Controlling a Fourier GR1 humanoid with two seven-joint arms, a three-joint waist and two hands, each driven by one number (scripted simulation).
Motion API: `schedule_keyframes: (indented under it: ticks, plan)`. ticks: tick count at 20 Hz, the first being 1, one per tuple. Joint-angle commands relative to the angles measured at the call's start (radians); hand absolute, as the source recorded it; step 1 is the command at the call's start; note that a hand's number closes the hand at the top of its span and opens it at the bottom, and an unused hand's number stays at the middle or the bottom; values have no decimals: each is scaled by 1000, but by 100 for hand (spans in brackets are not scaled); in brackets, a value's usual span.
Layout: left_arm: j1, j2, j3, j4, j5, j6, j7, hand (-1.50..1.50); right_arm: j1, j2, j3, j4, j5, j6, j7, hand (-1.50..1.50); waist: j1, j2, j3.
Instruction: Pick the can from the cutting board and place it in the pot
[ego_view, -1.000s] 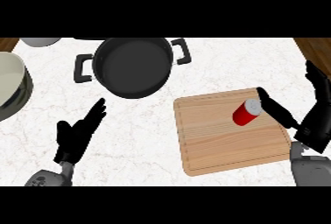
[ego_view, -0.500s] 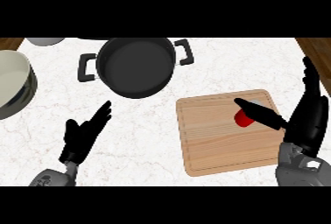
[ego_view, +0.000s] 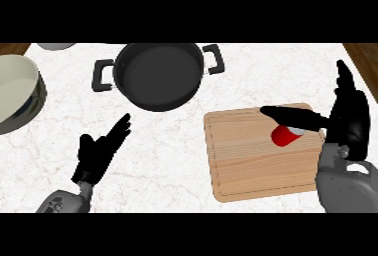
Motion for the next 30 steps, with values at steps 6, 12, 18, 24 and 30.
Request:
schedule_keyframes:
  ticks: [6,12,18,24,30]
  plan:
    - [-14,-31,34,70,-36,-29,-31,0,142,11,15,55,-117,123,-13,-150,-5,0,1]
    - [-69,-41,89,52,-34,-58,41,0,270,-55,-46,-3,-133,110,-133,-150,-10,-1,1]
    - [43,-59,107,-26,-81,-98,20,0,293,-19,-80,3,-185,87,-236,-150,-1,-1,1]
    - [75,-25,134,-69,-58,-128,16,0,356,75,-88,64,-307,-17,-485,-150,2,-1,2]
    - [23,-131,106,26,-144,-73,7,0,326,114,-146,171,-425,-43,-605,-150,-2,0,1]
